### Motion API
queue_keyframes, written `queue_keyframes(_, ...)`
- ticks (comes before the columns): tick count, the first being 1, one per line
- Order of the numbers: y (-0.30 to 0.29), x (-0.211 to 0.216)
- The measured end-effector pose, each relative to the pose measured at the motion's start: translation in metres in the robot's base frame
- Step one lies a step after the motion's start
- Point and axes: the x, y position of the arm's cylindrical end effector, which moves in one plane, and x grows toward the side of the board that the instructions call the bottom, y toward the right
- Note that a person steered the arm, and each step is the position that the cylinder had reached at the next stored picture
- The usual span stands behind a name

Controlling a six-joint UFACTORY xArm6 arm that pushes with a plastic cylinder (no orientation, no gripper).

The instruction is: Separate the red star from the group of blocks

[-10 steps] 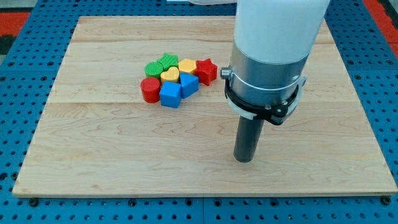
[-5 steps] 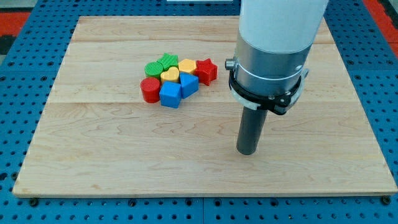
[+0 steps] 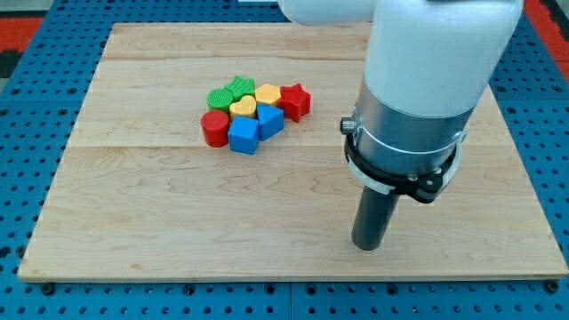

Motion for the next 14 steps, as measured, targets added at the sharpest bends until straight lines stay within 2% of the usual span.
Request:
queue_keyframes(1,0.005,-0.015)
queue_keyframes(3,0.001,-0.088)
queue_keyframes(4,0.001,-0.098)
queue_keyframes(8,0.004,-0.113)
queue_keyframes(14,-0.011,-0.109)
